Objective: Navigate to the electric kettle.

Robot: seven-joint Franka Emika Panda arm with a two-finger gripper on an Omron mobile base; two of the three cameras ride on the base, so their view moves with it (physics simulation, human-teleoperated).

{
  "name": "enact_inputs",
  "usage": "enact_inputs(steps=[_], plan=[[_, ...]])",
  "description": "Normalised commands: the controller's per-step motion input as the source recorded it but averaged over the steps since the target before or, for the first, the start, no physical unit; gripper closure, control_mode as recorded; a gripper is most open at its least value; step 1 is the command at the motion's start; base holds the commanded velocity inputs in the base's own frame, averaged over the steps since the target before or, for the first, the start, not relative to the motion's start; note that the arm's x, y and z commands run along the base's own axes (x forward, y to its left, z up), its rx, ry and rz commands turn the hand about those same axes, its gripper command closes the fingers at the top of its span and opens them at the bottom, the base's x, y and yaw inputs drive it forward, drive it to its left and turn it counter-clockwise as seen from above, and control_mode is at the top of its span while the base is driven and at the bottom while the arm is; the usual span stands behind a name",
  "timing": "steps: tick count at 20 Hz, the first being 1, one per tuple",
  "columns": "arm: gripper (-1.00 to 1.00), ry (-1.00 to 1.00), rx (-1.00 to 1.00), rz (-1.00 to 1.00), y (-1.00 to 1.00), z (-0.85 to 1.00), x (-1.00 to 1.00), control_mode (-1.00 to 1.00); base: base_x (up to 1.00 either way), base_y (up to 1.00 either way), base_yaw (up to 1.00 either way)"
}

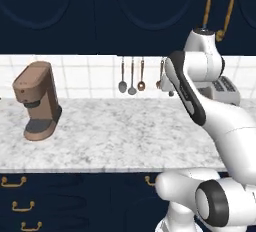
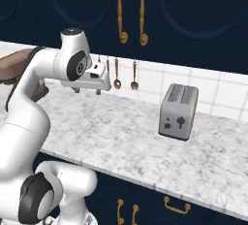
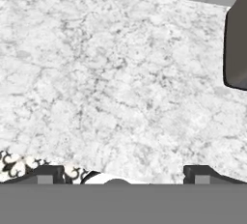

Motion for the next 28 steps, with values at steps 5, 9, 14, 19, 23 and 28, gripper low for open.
enact_inputs(steps=[5,9,14,19,23,28], plan=[[-1.0,0.0,0.0,0.0,0.0,0.0,0.0,1.0,-0.15,0.23,0.77],[-1.0,0.0,0.0,0.0,0.0,0.0,0.0,1.0,-0.33,0.24,0.72],[-1.0,0.0,0.0,0.0,0.0,0.0,0.0,1.0,-0.64,0.42,0.56],[-1.0,0.0,0.0,0.0,0.0,0.0,0.0,1.0,-0.5,0.65,0.48],[-1.0,0.0,0.0,0.0,0.0,0.0,0.0,1.0,-0.31,0.68,0.5],[-1.0,0.0,0.0,0.0,0.0,0.0,0.0,1.0,-0.02,0.37,0.5]])
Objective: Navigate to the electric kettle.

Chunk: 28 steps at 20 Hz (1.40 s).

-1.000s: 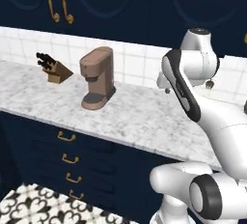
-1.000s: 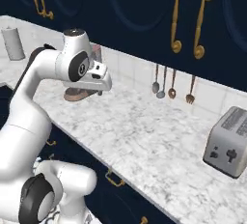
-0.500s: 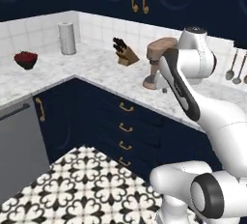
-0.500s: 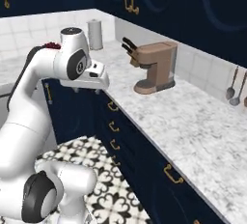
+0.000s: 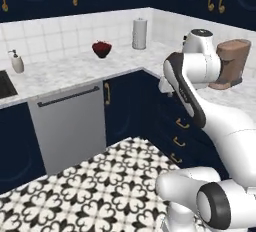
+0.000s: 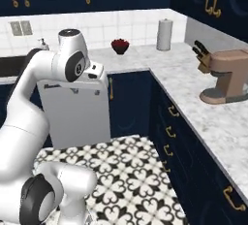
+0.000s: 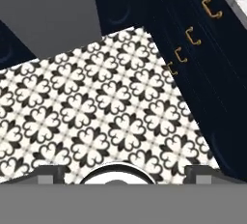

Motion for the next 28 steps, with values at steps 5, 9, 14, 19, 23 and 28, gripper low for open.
enact_inputs(steps=[5,9,14,19,23,28], plan=[[-1.0,0.0,0.0,0.0,0.0,0.0,0.0,1.0,0.11,0.02,0.47],[-1.0,0.0,0.0,0.0,0.0,0.0,0.0,1.0,0.22,0.0,0.41],[-1.0,0.0,0.0,0.0,0.0,0.0,0.0,1.0,0.24,0.0,0.38],[-1.0,0.0,0.0,0.0,0.0,0.0,0.0,1.0,0.31,0.04,0.35],[-1.0,0.0,0.0,0.0,0.0,0.0,0.0,1.0,0.4,0.25,0.3],[-1.0,0.0,0.0,0.0,0.0,0.0,0.0,1.0,0.66,0.59,0.23]])
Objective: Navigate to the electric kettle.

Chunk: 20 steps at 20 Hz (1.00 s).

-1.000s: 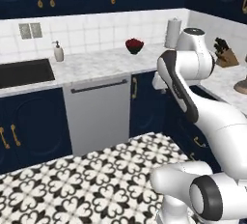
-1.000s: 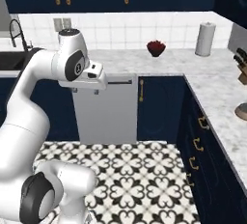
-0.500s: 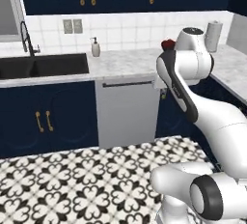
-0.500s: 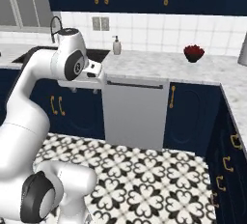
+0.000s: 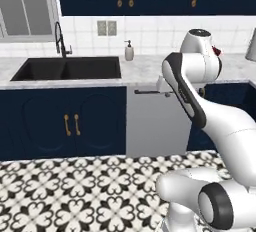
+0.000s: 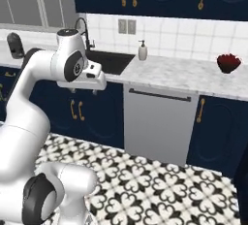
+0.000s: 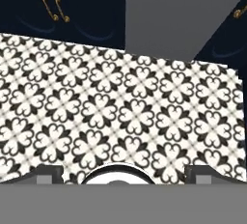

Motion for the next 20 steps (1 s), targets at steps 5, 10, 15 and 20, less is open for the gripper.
enact_inputs(steps=[5,10,15,20], plan=[[-1.0,0.0,0.0,0.0,0.0,0.0,0.0,1.0,0.91,0.94,0.1],[-1.0,0.0,0.0,0.0,0.0,0.0,0.0,1.0,0.77,1.0,0.02],[-1.0,0.0,0.0,0.0,0.0,0.0,0.0,1.0,0.68,1.0,0.0],[-1.0,0.0,0.0,0.0,0.0,0.0,0.0,1.0,0.74,1.0,0.0]])
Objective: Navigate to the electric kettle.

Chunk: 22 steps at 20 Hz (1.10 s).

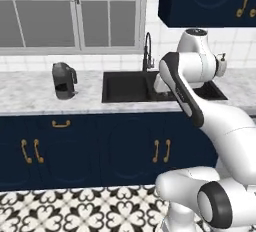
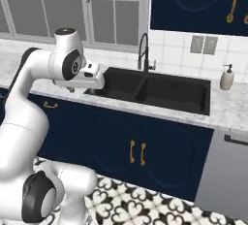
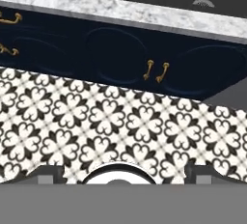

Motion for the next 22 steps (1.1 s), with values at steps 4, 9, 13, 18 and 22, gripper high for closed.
enact_inputs(steps=[4,9,13,18,22], plan=[[-1.0,0.0,0.0,0.0,0.0,0.0,0.0,1.0,0.78,1.0,0.0],[-1.0,0.0,0.0,0.0,0.0,0.0,0.0,1.0,0.77,1.0,-0.01],[-1.0,0.0,0.0,0.0,0.0,0.0,0.0,1.0,0.8,0.74,-0.09],[-1.0,0.0,0.0,0.0,0.0,0.0,0.0,1.0,0.7,0.41,-0.14],[-1.0,0.0,0.0,0.0,0.0,0.0,0.0,1.0,0.48,0.04,-0.17]])
